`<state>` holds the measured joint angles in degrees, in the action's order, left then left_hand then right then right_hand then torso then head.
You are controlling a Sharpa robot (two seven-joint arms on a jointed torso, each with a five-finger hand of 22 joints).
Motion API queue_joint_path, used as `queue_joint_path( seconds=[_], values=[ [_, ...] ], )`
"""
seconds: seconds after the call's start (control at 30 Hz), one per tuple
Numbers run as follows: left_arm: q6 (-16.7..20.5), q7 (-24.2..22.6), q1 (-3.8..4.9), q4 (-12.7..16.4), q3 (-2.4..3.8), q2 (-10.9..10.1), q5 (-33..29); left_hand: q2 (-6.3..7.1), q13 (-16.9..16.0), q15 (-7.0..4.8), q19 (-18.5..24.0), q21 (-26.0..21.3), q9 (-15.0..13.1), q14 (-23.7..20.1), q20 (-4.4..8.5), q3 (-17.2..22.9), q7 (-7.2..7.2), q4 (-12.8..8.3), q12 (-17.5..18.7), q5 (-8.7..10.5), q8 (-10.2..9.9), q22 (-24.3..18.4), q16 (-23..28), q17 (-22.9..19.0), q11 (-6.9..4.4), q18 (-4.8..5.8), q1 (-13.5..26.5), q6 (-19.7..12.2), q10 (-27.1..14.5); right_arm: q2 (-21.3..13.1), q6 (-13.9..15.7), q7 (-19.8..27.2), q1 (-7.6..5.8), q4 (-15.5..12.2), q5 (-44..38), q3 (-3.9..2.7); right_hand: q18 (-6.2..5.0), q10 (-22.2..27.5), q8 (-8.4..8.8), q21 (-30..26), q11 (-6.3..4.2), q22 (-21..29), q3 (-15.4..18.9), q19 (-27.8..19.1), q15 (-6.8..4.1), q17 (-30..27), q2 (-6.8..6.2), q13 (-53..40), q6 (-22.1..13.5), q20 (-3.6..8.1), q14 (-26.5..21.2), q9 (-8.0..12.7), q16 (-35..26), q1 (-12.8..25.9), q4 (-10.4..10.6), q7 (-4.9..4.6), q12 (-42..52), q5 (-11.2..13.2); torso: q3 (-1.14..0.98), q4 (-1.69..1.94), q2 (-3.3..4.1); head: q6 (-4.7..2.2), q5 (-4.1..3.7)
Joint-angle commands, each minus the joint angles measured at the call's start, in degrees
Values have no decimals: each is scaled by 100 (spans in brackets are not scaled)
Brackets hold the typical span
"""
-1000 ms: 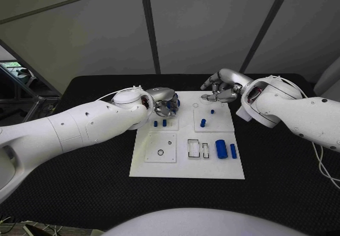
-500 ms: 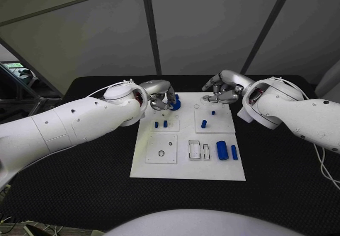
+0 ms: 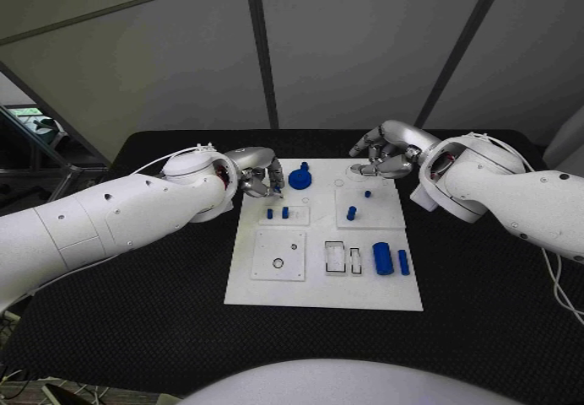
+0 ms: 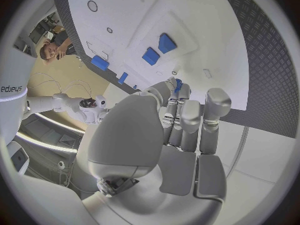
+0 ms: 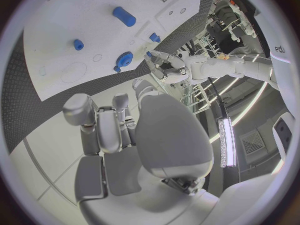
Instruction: Assemble the parts on the task board
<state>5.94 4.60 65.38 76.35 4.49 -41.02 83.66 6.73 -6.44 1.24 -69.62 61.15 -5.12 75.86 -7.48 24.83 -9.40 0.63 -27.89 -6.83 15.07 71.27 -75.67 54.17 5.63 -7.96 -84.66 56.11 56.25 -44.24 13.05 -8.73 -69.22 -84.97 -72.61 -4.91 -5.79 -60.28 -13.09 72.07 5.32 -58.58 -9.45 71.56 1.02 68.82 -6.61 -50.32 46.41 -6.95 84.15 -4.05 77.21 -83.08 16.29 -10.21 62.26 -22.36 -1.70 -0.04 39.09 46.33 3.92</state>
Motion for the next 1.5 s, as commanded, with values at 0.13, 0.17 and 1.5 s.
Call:
queue_joint_path(
  seconds=[0.13,0.17,1.5],
  values=[
    [-137,100,-42,11,6,12,-71,25,6,15,-57,34,9,43,2,43,2,0,18,0,-34,5,-38,2,-6,92,26,44,51,4,10,38,-8,-2,5,-4,-63,0,-38,-36,-23,8,-31,-35,-41,-8,13,-8,29,14,18,-9,-15,32,-2,2,0,-22,-5,-17,9,1,17],
    [-139,100,-48,10,6,14,-72,28,6,14,-62,40,9,44,2,43,3,0,22,1,-36,11,-38,-1,-8,93,34,49,57,5,9,38,-8,-2,5,-4,-63,0,-38,-36,-23,8,-31,-35,-41,-8,13,-8,29,14,18,-9,-15,32,-2,2,0,-22,-5,-17,9,1,17],
    [-281,176,-79,-85,8,171,-72,17,2,7,-72,53,8,47,4,60,9,0,33,0,-43,27,-37,-23,-17,94,59,89,97,1,1,27,-8,-7,5,-3,-63,1,-52,-40,-27,9,-40,-33,-44,-11,13,3,38,17,19,-10,-20,32,-5,5,-2,-32,-9,-15,7,25,-1]
  ],
)
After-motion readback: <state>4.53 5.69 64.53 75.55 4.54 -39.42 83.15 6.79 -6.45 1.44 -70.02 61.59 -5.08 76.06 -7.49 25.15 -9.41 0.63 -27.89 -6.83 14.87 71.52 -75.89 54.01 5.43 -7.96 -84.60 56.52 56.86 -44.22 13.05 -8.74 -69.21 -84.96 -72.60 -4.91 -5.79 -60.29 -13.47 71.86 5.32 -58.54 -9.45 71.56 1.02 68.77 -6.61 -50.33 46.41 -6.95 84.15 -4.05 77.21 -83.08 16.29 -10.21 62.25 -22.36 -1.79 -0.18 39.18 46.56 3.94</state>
